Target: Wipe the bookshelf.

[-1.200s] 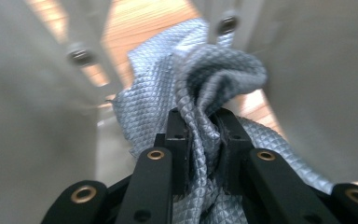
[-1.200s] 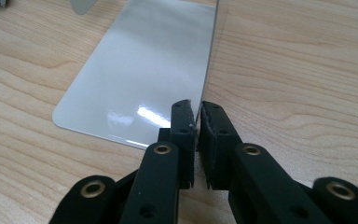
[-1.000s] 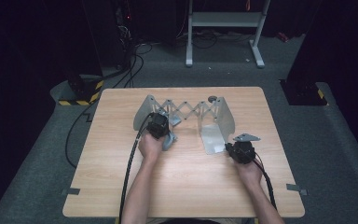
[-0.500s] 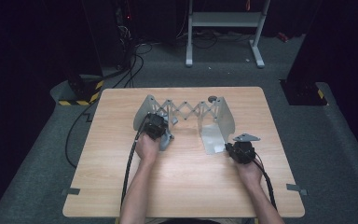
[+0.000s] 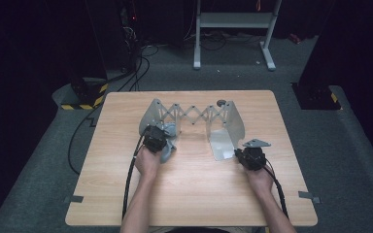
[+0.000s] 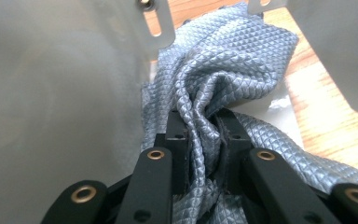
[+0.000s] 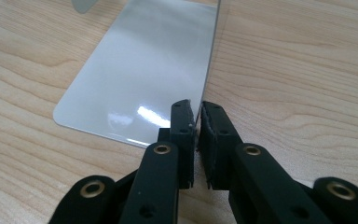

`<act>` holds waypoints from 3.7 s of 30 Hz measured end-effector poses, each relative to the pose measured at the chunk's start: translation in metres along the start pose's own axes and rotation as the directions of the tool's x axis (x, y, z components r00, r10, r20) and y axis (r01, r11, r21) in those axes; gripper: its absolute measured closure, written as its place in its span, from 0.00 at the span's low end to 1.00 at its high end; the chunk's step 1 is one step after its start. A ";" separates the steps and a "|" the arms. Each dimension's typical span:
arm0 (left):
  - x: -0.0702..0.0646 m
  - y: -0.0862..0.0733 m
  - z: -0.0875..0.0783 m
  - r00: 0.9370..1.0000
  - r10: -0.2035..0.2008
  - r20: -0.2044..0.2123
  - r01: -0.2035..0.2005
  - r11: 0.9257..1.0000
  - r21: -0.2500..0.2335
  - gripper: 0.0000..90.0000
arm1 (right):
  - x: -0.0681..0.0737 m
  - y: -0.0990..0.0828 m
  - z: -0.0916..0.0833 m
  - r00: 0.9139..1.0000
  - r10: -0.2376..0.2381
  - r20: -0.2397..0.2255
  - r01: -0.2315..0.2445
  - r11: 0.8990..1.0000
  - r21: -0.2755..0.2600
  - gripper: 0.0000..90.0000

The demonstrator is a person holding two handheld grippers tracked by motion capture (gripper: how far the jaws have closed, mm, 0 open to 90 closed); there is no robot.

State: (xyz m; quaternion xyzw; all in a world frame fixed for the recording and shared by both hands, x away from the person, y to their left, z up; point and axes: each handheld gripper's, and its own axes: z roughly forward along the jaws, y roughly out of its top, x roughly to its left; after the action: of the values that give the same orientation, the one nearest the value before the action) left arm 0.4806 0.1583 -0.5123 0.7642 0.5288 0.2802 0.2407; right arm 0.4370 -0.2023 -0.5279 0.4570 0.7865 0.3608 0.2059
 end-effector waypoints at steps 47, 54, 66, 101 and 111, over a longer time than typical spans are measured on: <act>0.024 -0.040 -0.076 0.997 -0.075 -0.023 0.069 0.979 -0.193 0.89 | 0.000 0.000 0.000 1.000 -0.006 -0.002 0.006 1.000 -0.001 0.94; 0.030 -0.033 -0.098 0.996 -0.081 -0.022 0.073 0.967 -0.246 0.89 | -0.001 0.000 0.000 1.000 -0.003 -0.005 0.003 1.000 0.000 0.94; 0.038 -0.014 -0.129 0.995 -0.092 -0.023 0.081 0.948 -0.308 0.89 | -0.001 0.000 0.000 1.000 -0.004 -0.005 0.004 1.000 0.001 0.94; 0.044 0.027 -0.121 0.995 -0.085 -0.042 0.070 0.955 -0.287 0.89 | -0.001 0.000 0.000 1.000 -0.004 -0.007 0.004 1.000 0.000 0.94; 0.044 0.021 -0.121 0.994 -0.098 -0.042 0.080 0.948 -0.307 0.89 | -0.001 0.000 0.000 1.000 -0.002 -0.007 0.002 1.000 0.001 0.94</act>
State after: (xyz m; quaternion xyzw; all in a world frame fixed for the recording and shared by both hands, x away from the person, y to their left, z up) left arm 0.4244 0.2017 -0.4024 0.6851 0.5198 0.3688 0.3528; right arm 0.4372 -0.2036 -0.5278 0.4552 0.7878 0.3620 0.2030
